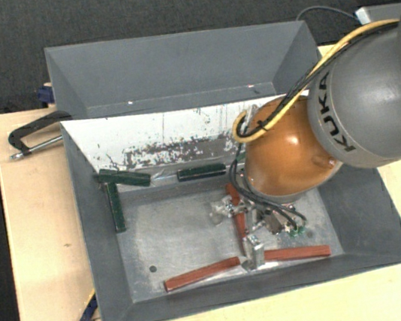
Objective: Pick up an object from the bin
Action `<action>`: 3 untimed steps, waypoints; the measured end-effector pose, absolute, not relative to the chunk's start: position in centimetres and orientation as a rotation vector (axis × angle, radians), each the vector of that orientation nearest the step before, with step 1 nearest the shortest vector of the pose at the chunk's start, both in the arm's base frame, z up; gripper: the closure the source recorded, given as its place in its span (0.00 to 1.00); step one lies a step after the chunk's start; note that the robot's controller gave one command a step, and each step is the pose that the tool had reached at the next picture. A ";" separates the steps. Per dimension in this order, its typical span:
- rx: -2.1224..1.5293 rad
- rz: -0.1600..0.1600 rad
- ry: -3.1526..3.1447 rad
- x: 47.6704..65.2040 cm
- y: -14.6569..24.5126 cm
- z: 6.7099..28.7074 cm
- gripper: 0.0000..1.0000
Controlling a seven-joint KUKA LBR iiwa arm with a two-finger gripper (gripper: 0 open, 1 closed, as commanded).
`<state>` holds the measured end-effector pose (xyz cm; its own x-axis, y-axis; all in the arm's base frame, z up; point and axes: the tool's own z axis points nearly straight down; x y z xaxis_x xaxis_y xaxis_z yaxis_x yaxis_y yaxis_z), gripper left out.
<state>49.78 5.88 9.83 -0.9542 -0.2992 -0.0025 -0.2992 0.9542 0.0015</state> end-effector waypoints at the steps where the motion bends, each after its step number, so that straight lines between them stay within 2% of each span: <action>1: -0.449 -0.008 3.106 49.8 3.5 10.7 0.00; 2: -1.004 0.000 2.970 57.3 1.4 8.2 0.00; 3: -1.524 -0.004 2.738 56.6 1.5 7.3 1.00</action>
Offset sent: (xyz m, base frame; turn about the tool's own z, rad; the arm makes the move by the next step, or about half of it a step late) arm 0.0973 -0.0657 -0.0283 -0.3821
